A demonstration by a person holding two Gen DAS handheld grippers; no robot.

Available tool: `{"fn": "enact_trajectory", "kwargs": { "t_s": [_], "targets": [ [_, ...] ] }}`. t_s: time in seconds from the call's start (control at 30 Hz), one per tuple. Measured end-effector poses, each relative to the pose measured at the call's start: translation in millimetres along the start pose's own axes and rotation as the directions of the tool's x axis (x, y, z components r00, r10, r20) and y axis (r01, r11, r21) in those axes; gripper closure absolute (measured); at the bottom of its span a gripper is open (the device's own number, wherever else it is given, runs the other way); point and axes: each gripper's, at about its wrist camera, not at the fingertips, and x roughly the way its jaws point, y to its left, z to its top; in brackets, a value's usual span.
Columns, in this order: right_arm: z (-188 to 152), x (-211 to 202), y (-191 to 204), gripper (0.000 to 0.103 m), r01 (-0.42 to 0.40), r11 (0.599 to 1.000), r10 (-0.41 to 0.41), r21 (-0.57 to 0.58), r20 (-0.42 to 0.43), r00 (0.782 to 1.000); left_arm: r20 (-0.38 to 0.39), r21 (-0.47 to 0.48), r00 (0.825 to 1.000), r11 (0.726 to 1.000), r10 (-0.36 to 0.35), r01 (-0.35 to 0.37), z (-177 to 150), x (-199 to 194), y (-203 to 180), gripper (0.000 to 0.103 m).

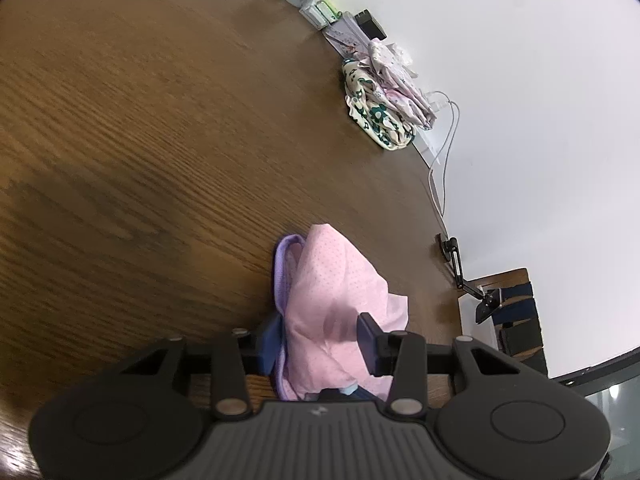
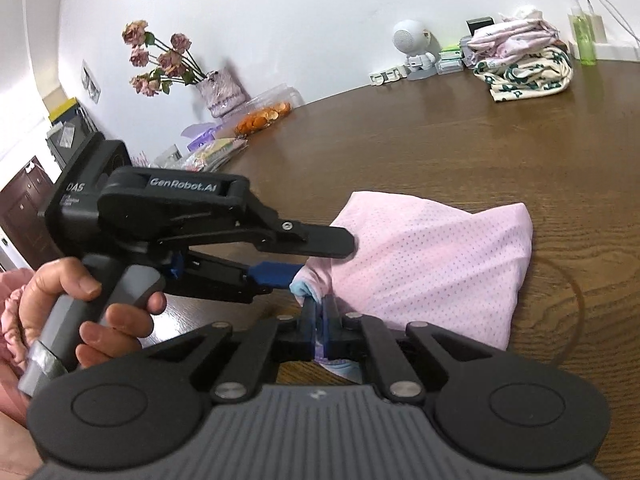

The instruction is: Fold clothes

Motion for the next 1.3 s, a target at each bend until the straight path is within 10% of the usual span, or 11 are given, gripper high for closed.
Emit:
{"fn": "enact_trajectory", "kwargs": {
  "t_s": [0.13,0.2,0.53,0.77,0.9,1.07,1.3],
  "targets": [
    [-3.0,-2.5,23.8,0.085,0.048,0.986,-0.049,-0.157,-0.001,0.999,-0.002,0.039,1.000,0.999,0.027,-0.027,-1.9,2.7,-4.4,0.077],
    [-6.7,-4.2,43.5,0.060,0.092,0.951,-0.095,-0.294,0.004,0.995,-0.006,0.050,1.000,0.998,0.027,-0.027,-3.0,4.5,-5.1,0.081],
    [-27.4,31.1,99.3,0.058,0.296,0.728,-0.364,-0.618,0.018,0.931,-0.005,0.024,0.999,0.999,-0.043,0.043,-4.4,3.8,-1.1,0.085],
    [-30.2,39.4,106.8,0.083,0.364,0.657,-0.449,-0.660,0.045,0.892,-0.018,0.008,0.997,0.997,-0.075,0.076,-3.1,4.7,3.1,0.086],
    [-27.5,35.7,103.3,0.093,0.368,0.689,-0.440,-0.625,0.043,0.897,-0.021,0.014,0.997,0.997,-0.080,0.080,-2.1,3.4,5.0,0.086],
    [-5.1,12.8,67.2,0.096,0.299,0.895,-0.311,-0.332,0.018,0.950,-0.012,0.024,0.998,0.998,-0.054,0.054,1.7,-7.0,7.9,0.054],
    [-6.9,-4.5,45.5,0.096,0.205,0.962,-0.198,-0.180,0.057,0.979,-0.037,0.032,0.999,0.999,-0.034,0.036,3.1,-0.3,0.4,0.050]
  ]
}}
